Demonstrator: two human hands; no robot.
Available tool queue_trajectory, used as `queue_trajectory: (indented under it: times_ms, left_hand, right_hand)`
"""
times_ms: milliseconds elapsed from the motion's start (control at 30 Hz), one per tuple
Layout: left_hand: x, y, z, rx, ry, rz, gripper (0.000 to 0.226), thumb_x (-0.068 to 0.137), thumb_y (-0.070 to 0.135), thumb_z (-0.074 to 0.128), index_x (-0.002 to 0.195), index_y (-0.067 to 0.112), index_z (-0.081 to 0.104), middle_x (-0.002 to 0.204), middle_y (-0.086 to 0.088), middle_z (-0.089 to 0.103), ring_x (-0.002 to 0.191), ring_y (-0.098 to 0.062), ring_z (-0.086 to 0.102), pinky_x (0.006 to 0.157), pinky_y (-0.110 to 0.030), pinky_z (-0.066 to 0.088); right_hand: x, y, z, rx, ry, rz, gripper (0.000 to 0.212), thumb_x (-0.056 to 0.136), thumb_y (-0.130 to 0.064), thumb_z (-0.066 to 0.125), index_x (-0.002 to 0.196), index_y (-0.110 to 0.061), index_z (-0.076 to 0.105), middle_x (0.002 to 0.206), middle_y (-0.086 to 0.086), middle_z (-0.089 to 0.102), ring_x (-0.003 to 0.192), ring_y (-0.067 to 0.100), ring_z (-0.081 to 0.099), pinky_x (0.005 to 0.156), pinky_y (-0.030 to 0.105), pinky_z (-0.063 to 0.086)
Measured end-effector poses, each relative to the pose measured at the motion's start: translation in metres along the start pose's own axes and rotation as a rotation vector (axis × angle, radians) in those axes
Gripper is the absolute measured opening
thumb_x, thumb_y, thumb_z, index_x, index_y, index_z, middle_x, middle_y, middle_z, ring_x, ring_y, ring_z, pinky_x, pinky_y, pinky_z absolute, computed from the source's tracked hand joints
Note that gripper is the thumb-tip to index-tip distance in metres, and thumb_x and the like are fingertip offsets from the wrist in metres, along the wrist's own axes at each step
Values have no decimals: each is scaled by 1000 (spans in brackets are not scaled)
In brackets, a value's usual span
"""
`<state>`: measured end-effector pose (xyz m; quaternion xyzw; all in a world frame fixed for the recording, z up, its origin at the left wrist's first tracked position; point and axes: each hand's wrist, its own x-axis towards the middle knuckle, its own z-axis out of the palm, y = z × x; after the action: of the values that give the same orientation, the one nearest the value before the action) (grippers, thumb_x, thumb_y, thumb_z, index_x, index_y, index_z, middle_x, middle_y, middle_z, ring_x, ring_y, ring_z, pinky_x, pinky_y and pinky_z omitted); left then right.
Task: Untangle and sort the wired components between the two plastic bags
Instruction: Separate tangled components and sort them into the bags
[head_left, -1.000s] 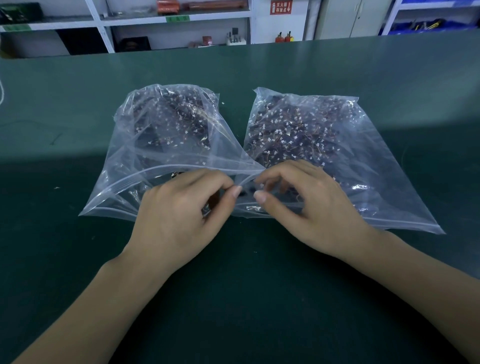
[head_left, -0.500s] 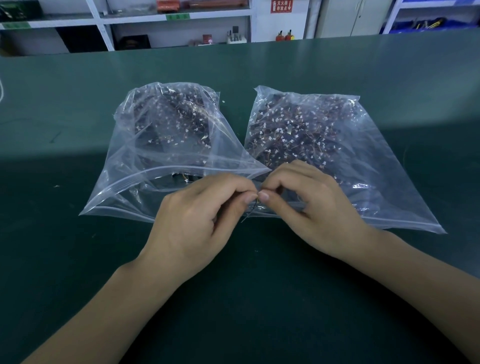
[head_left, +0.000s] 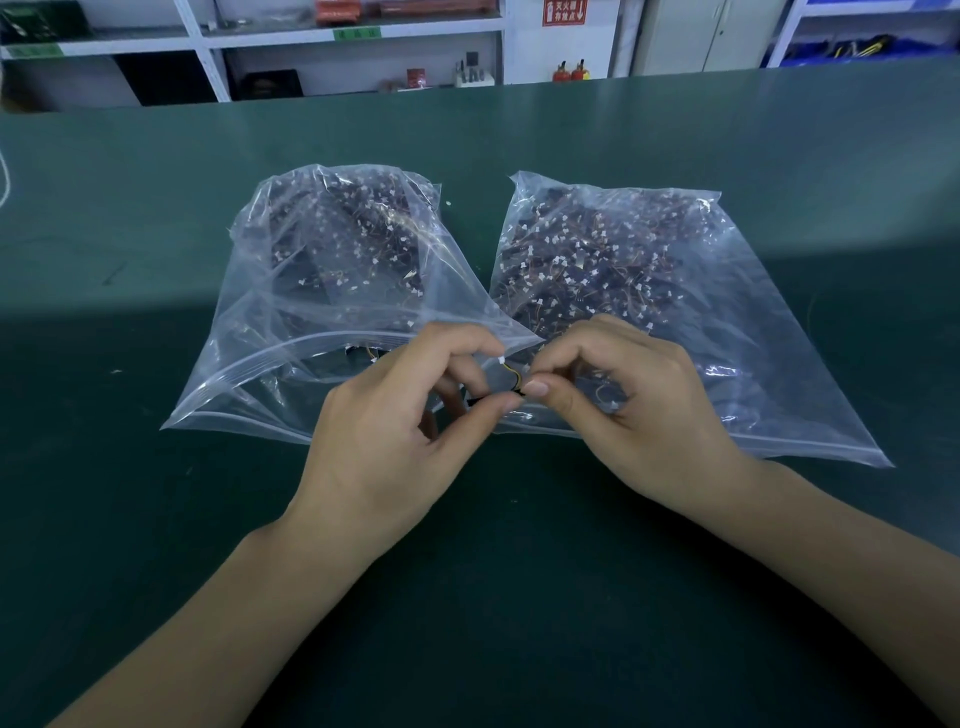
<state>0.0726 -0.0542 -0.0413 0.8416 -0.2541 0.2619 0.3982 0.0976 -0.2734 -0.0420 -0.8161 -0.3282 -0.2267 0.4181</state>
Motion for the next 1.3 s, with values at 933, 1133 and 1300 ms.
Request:
queue_trajectory:
  times_ms: [933,1133,1300]
  left_hand:
    - [1,-1,-1,58,10,69,34,95,31,79,125,39,64,86,14,64,74,2,58,67,-11,44]
    - [-1,-1,1,52,-60,99,31,98,29,74,126,38,65,86,12,64,77,-8,63,66,-31,55]
    - [1,-9,-1,65,7,51,27,96,34,77,121,35,68,89,18,68,80,-7,67,67,-25,54]
  right_hand:
    - [-2,3,3,35,-100,72,21,105,-30,60,97,-12,68,91,-8,65,85,15,62,76,34,51]
    - [-2,3,2,10,-119,64,20,105,-30,59,97,-13,66,91,-14,62,86,10,60,78,25,49]
    - [-1,1,-1,-36,-119,46,22,107,-33,59,108,-15,70,97,-10,68,90,13,63,82,25,49]
